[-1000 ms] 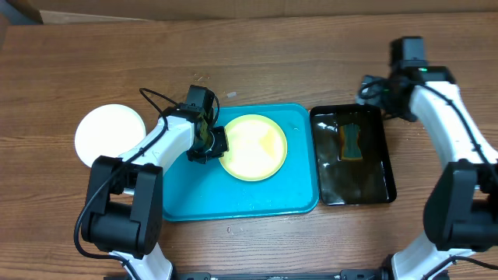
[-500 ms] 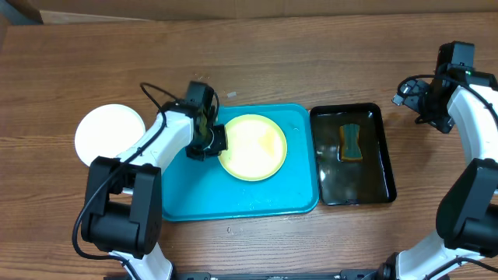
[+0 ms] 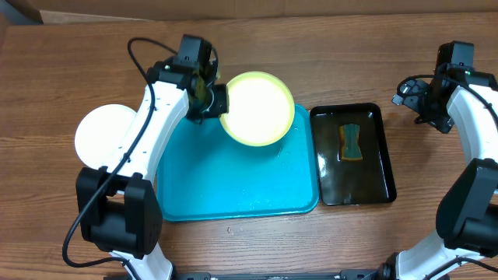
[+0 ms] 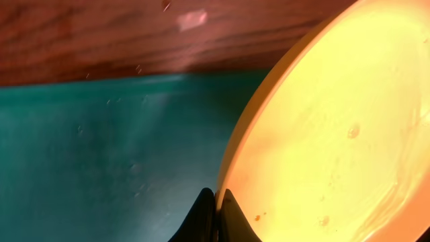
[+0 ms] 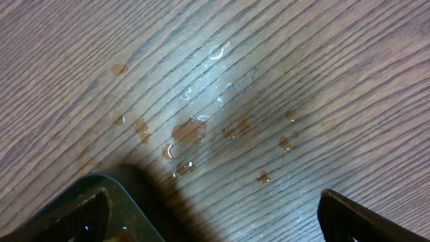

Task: Clean dirty plates on tray and stack at the side
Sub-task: 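Lift the yellow plate with the left gripper and swing it leftward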

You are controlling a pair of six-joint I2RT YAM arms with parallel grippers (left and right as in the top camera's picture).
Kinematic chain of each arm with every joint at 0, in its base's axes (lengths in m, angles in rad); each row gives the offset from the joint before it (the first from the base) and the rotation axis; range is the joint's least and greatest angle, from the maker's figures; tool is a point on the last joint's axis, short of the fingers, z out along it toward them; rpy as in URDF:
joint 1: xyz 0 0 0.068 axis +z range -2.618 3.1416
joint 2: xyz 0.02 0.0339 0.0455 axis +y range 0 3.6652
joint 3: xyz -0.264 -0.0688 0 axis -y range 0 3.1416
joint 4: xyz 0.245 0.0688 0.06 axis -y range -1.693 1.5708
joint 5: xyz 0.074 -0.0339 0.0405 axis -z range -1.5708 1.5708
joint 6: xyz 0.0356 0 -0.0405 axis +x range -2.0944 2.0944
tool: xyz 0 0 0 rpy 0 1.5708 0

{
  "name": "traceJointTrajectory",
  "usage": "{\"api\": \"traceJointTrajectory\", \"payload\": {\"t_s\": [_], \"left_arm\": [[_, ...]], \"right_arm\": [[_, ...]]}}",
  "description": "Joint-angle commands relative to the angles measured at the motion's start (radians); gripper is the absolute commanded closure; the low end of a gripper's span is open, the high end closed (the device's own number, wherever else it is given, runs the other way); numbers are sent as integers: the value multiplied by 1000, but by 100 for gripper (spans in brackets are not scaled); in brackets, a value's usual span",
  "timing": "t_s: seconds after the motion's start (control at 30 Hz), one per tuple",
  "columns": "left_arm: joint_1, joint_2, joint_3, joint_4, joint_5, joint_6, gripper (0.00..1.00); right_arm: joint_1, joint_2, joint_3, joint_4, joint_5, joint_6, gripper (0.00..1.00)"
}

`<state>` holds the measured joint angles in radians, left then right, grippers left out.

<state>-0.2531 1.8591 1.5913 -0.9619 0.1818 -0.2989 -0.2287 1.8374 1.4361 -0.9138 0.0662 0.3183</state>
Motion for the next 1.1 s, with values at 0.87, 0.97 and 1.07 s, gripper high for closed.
{"api": "traceJointTrajectory", "payload": {"t_s": [0.87, 0.97, 1.07], "left_arm": [[-903, -12, 80, 295, -1494, 103, 96], [-951, -12, 80, 368, -1602, 177, 96], [-974, -12, 80, 423, -1633, 266, 96]], "right_arm": [[-2, -19, 7, 4, 0, 8, 0], [-2, -19, 7, 4, -1, 8, 0], [-2, -19, 7, 4, 0, 8, 0]]}}
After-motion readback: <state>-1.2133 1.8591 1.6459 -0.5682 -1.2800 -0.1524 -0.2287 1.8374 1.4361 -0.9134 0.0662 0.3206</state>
